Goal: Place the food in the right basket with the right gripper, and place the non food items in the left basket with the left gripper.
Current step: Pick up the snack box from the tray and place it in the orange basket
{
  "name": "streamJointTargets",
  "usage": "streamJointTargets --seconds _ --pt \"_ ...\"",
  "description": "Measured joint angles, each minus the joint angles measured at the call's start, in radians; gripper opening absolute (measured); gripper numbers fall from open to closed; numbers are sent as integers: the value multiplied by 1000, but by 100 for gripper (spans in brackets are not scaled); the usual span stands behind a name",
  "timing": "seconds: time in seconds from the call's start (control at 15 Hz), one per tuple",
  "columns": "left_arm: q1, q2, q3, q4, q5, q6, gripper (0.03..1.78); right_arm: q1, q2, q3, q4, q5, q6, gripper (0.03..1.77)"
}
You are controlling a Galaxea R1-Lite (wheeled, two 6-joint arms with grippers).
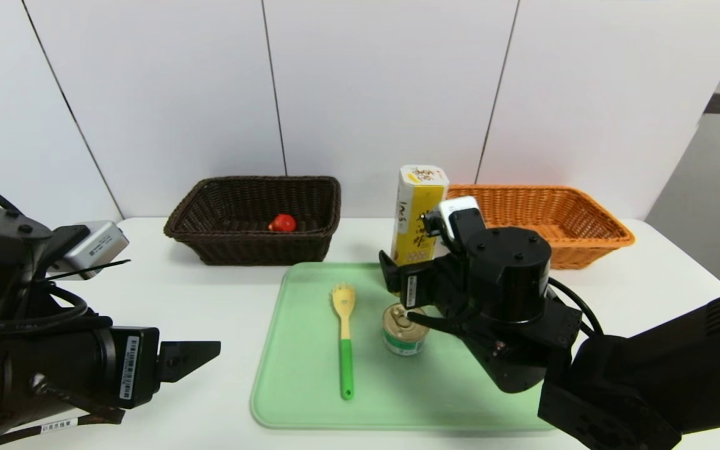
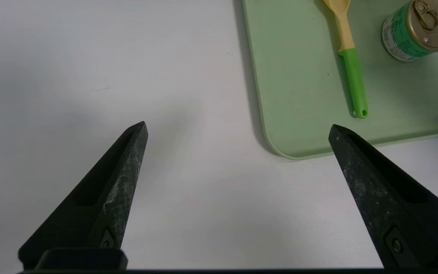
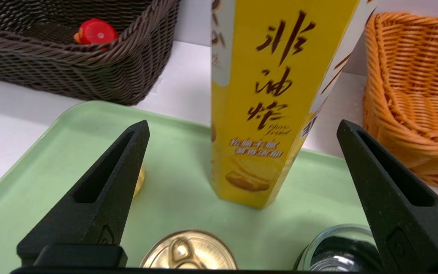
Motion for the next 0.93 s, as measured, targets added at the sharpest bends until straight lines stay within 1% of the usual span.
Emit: streamJointTargets --seconds 0.13,0.33,0.93 --pt "-2 2 0 0 0 1 169 -13 14 -23 0 -1 -9 170" --pt "-3 2 -1 0 0 3 169 -26 42 -55 -1 -22 -11 170" --pt "-3 4 -7 0 0 11 169 -53 124 -156 -1 -25 -14 171"
